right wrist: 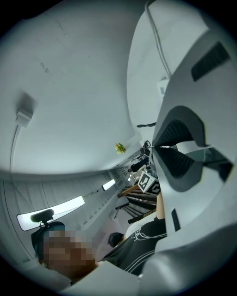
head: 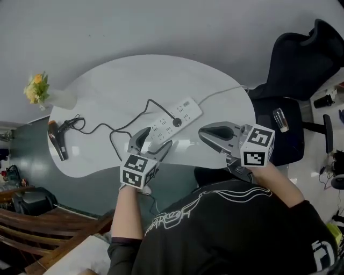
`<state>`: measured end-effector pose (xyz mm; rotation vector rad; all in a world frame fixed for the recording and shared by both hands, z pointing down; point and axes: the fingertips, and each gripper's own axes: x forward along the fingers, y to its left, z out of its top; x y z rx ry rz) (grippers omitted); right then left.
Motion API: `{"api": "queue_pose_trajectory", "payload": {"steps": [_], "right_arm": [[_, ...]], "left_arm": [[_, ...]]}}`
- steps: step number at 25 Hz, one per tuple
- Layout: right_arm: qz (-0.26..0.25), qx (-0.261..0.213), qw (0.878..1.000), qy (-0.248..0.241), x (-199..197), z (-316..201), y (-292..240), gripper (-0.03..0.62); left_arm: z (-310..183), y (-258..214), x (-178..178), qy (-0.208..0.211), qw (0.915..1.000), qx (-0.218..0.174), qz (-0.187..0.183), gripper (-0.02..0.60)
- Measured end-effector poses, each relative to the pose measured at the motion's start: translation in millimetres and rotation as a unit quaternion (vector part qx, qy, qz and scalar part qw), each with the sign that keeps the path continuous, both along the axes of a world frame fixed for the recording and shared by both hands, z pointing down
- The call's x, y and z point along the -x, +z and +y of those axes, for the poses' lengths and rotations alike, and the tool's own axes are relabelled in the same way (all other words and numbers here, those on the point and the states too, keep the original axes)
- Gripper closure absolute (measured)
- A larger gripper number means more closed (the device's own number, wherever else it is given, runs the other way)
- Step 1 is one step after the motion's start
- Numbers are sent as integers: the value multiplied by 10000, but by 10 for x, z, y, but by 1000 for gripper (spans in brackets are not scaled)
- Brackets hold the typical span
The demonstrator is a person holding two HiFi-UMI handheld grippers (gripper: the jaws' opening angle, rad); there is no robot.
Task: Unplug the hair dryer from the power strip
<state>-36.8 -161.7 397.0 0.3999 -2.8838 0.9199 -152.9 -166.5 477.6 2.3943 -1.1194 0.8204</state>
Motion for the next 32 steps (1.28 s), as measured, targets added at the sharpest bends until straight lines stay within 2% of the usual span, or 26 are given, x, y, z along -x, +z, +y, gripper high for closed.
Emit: {"api": "queue_pose_trajectory", "payload": {"steps": [7,12,18,23,26,29,32], "right_arm": [[423,182,9989,-39,7,-194,334,595],[288,348,9989,-99,27,-243,405,594],[379,432,9982,-196,77,-255,517,594],[468,267,9982,-249,116,-301,598,594],[703,37,9971,-276,162,-362,687,587],[962,-249,9944,-373,259,-417,788,529],[1013,-331,9931,-493,389,-449,860,512]], "left_arm": [[-211,507,98,273,9973,254,-632,236],[-205,686,79,562,9944,549,-707,222],[-232,812,144,783,9878,470,-1260,216],[-232,828,140,800,9859,452,-1395,216],[-229,834,138,811,9843,492,-1489,216],[-230,834,136,802,9843,462,-1502,216],[-231,837,135,807,9837,433,-1546,216]]}}
